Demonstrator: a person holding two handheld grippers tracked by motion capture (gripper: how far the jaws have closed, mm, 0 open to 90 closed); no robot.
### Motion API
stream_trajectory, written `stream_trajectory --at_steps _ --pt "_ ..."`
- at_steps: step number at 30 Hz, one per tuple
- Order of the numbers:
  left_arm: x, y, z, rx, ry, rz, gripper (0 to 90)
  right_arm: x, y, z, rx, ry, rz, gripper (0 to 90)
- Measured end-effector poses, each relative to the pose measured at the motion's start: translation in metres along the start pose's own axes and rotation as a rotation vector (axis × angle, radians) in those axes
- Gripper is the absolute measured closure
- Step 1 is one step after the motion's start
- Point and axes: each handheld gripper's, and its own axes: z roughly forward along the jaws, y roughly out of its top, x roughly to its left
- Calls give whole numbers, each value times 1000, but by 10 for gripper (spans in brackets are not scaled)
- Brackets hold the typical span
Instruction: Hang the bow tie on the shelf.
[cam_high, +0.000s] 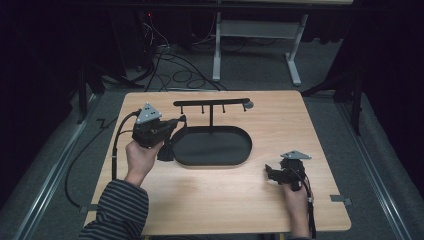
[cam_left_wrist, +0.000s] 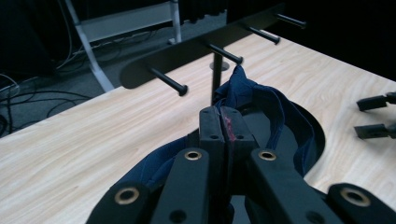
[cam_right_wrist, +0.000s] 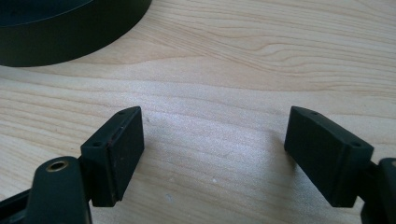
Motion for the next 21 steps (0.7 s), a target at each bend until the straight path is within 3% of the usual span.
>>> stream_trajectory --at_steps 7,16,21 --pt "8 6 3 -16 28 -20 883 0 0 0 0 0 0 210" --pt "9 14 15 -7 85 -2 883 0 0 0 0 0 2 210" --pt "11 17 25 13 97 3 883 0 0 0 0 0 0 210"
